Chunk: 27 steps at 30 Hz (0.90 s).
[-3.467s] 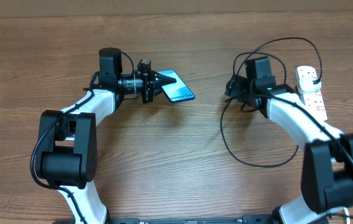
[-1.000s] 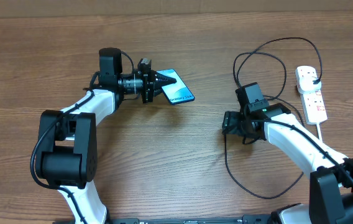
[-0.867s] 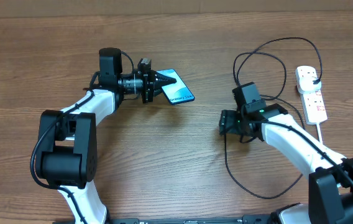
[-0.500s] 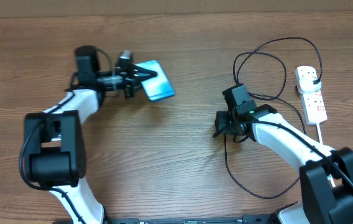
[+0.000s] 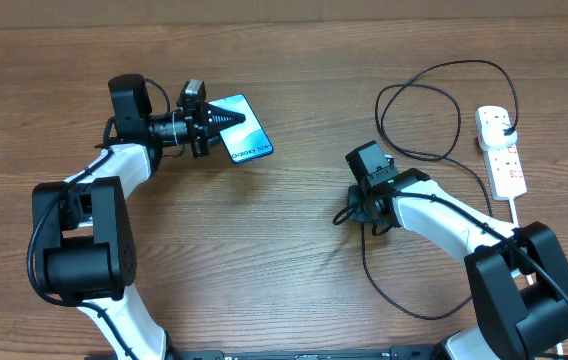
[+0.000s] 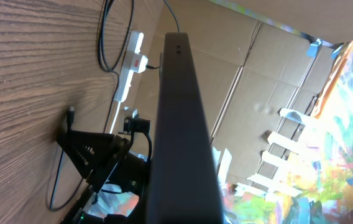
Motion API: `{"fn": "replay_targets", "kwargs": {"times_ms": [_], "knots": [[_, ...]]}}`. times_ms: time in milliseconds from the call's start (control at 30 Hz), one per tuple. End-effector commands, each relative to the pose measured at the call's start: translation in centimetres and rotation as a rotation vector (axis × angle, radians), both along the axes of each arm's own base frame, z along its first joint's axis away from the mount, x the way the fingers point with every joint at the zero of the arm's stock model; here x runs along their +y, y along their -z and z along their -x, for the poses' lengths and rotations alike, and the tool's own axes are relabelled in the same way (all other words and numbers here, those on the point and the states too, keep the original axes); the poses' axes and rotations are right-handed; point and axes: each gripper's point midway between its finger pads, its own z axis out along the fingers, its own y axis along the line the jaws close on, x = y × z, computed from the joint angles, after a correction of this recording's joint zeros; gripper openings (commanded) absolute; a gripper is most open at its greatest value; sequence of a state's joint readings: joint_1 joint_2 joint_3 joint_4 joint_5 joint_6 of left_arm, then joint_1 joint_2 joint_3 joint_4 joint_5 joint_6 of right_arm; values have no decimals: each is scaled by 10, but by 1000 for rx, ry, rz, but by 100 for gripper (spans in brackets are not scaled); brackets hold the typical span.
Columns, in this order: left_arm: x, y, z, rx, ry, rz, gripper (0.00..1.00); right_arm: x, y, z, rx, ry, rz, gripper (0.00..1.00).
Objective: Plug charger to phone and switch on socket
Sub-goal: 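Lift the cable plug and carry it toward the phone's bottom port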
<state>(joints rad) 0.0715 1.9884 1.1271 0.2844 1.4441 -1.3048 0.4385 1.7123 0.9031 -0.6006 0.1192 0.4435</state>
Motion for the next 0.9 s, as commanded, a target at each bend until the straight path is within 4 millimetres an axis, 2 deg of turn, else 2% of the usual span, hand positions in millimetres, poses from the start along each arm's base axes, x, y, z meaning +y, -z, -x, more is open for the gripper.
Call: {"fn": "replay_targets", "kwargs": {"times_ms": [0,67,200,267,367,433,567,667,767,867], "knots": [[-1,-12,1,-59,36,15,7,-2,6,1,16,9,16,10],[-1,-12,1,-59,34,14,4,0,7,2,25,32,-5,4],[-1,-12,1,-60,37,16,4,14,3,5,52,12,-83,4],[-2,-11,0,-59,32,11,4,19,-5,5,53,3,-105,4],[-10,-8,-3,-60,20,-10,4,35,-34,7,44,-79,-191,4],[-18,-10,-2,-85,32,-16,4,44,-61,9,14,-143,-247,4],[-33,-24,-4,-207,66,-13,4,43,-116,20,-86,-186,-300,4],[-41,-39,-9,-283,81,-11,4,40,-154,35,-166,-210,-347,4],[-50,-53,-11,-331,107,-6,4,45,-196,61,-260,-321,-445,4],[-62,-62,-4,-358,160,10,4,52,-218,82,-331,-394,-526,4]]}}
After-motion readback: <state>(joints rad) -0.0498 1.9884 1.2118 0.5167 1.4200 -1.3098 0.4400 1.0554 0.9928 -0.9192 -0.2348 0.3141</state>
